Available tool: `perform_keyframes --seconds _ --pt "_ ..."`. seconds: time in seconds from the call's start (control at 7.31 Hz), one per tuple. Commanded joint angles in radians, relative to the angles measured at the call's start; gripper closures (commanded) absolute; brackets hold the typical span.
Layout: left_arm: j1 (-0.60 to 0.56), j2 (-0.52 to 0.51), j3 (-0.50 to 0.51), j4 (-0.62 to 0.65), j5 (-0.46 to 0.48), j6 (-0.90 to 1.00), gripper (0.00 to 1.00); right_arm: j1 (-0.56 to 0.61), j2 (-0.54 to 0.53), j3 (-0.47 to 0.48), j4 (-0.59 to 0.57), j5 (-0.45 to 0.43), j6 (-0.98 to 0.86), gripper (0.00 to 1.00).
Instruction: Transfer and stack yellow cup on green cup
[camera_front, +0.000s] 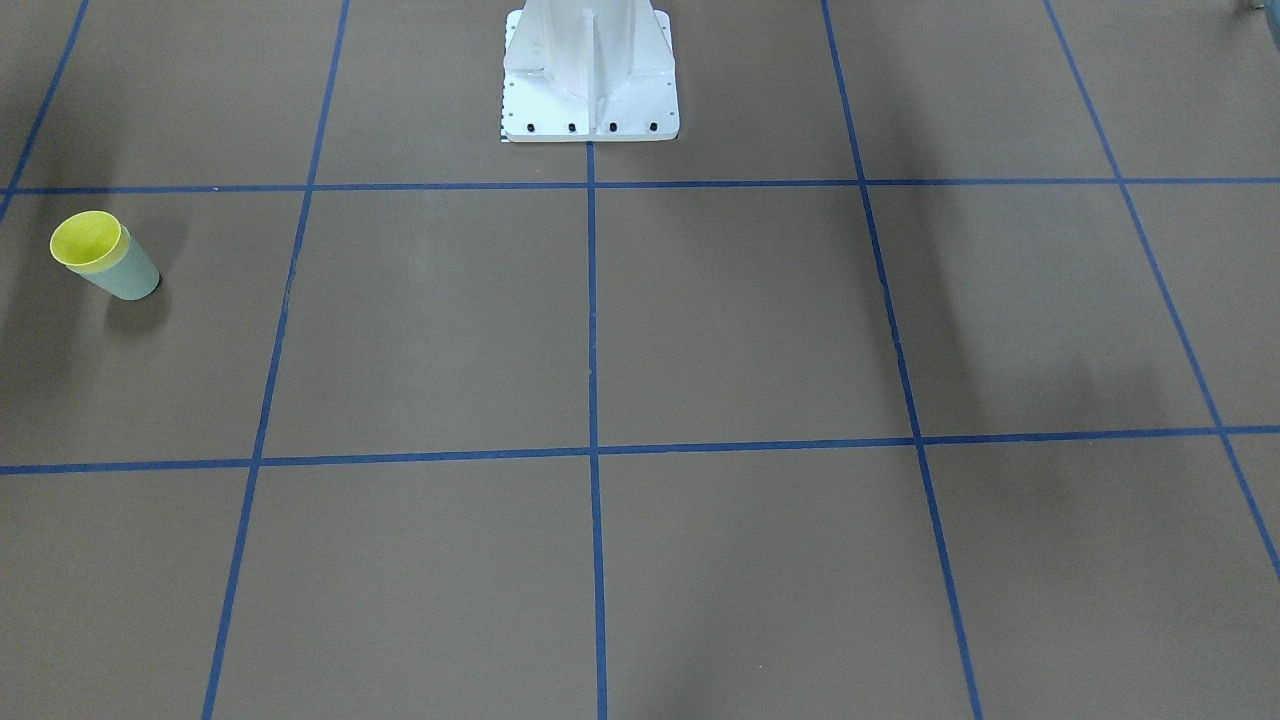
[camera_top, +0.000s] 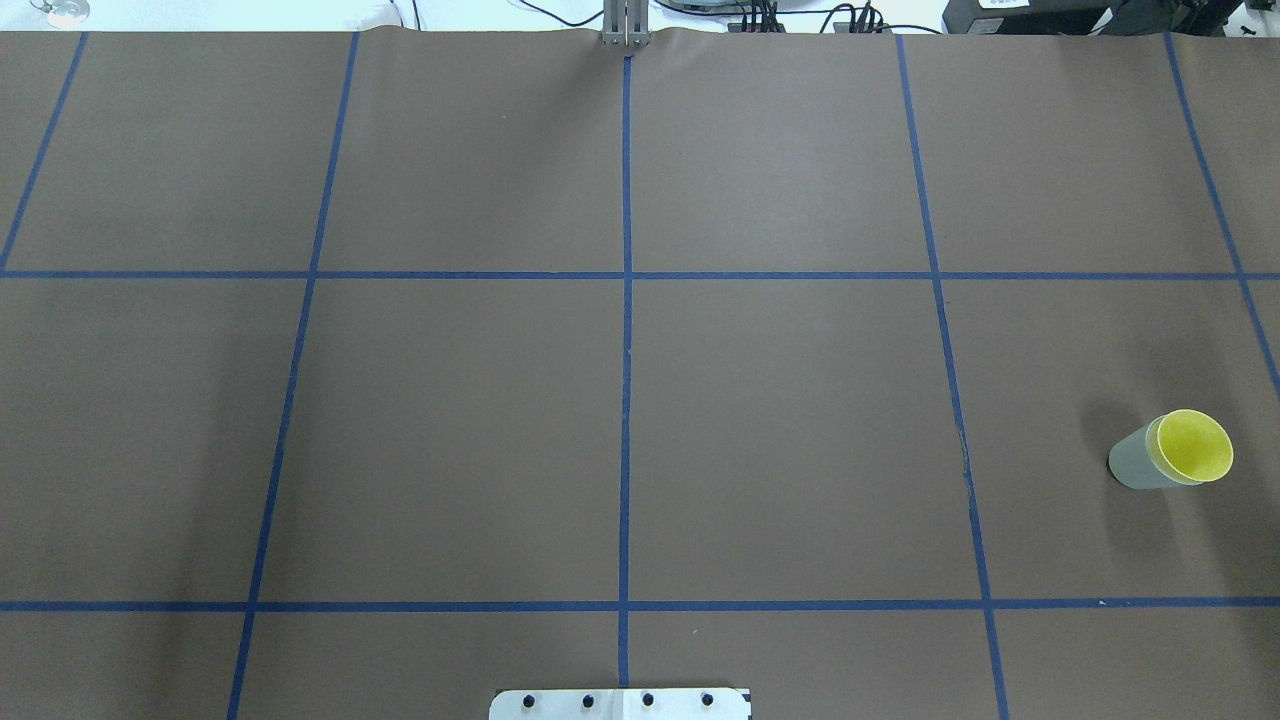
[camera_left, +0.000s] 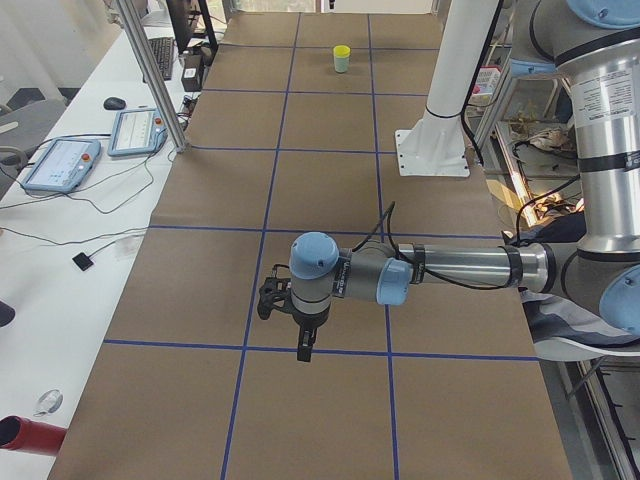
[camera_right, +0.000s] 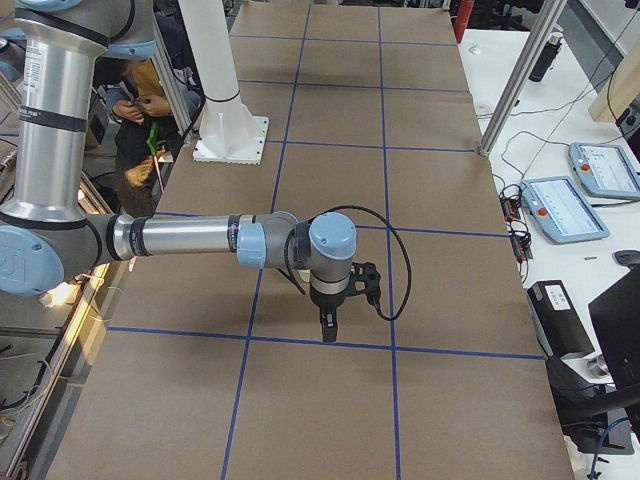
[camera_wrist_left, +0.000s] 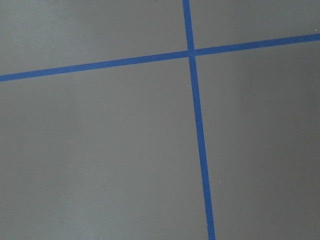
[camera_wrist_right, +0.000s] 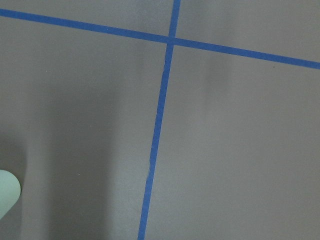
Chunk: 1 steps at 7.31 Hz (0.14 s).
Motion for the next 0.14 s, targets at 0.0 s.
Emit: perform_keyframes --seconds 0.0 --pt "0.002 0.0 0.001 -0.001 0.003 0.0 0.0 0.0 0.0 -0.005 0.002 0.0 0.0 0.0"
